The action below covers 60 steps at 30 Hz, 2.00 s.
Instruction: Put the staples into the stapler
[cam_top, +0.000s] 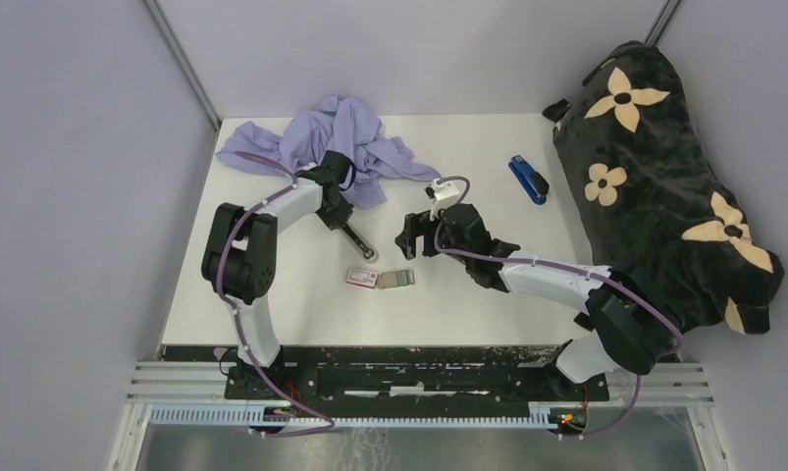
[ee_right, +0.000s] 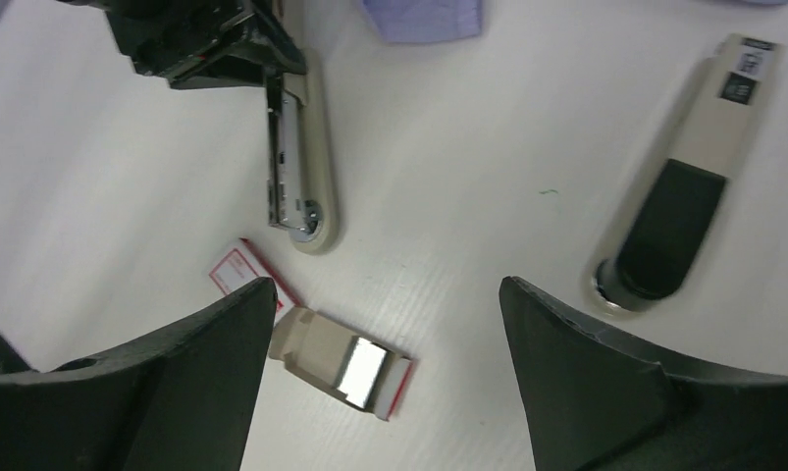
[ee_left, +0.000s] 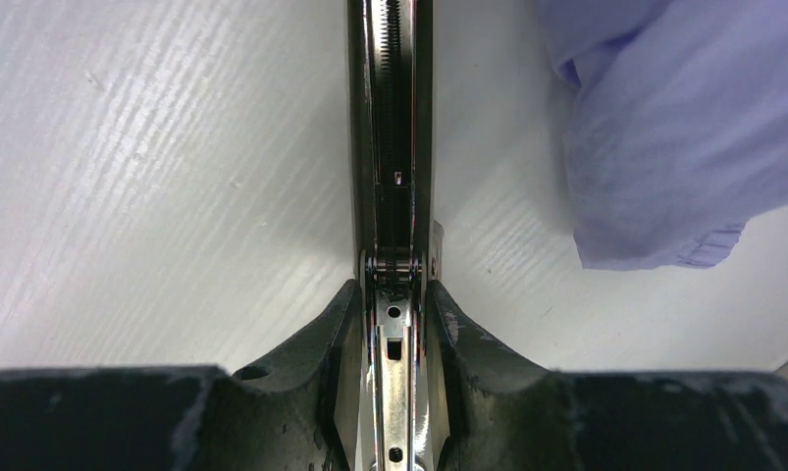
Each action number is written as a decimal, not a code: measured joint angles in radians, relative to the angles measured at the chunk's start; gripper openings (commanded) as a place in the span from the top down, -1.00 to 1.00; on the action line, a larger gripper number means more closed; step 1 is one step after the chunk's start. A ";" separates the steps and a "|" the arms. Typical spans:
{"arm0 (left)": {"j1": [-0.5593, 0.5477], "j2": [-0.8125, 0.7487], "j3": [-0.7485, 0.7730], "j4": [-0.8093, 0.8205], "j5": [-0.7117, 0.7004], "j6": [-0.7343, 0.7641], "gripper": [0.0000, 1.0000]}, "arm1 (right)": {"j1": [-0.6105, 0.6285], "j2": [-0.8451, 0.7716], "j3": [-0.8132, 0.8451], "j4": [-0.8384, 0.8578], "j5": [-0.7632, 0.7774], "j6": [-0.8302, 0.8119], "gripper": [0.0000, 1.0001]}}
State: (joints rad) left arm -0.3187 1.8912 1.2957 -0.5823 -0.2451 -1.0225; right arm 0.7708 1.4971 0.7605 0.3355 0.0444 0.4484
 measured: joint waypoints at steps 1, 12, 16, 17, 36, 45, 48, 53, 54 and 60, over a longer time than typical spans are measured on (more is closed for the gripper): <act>-0.014 0.011 0.013 -0.010 -0.016 0.010 0.90 | -0.003 -0.014 0.011 -0.042 0.025 -0.018 -0.85; -0.094 0.030 0.039 -0.048 -0.098 0.070 0.62 | -0.127 -0.034 0.220 -0.455 0.182 -0.091 -0.94; -0.110 0.031 0.039 -0.055 -0.114 0.079 0.56 | -0.148 0.021 0.329 -0.560 0.206 -0.090 -0.91; -0.114 0.031 0.039 -0.057 -0.116 0.079 0.53 | -0.149 0.043 0.360 -0.589 0.209 -0.090 -0.89; -0.130 -0.057 0.039 -0.067 -0.117 0.095 -0.53 | -0.160 0.423 0.638 -0.784 0.305 -0.090 -0.50; -0.132 -0.357 -0.169 0.105 -0.037 0.177 -0.56 | -0.165 0.496 0.679 -0.804 0.317 -0.091 -0.13; -0.132 -0.436 -0.258 0.179 -0.001 0.211 -0.59 | -0.165 0.499 0.679 -0.811 0.320 -0.092 0.15; -0.132 -0.534 -0.390 0.323 0.101 0.266 -0.59 | -0.165 0.496 0.678 -0.811 0.317 -0.085 0.62; -0.132 -0.541 -0.405 0.344 0.125 0.275 -0.59 | -0.165 0.491 0.673 -0.807 0.315 -0.084 0.71; -0.132 -0.544 -0.469 0.479 0.253 0.297 -0.59 | -0.165 0.394 0.577 -0.806 0.283 -0.078 0.98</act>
State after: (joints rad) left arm -0.4511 1.3468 0.8268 -0.1036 0.0074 -0.7254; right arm 0.6056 1.8912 1.3373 -0.4702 0.3275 0.3702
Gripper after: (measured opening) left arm 0.794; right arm 0.375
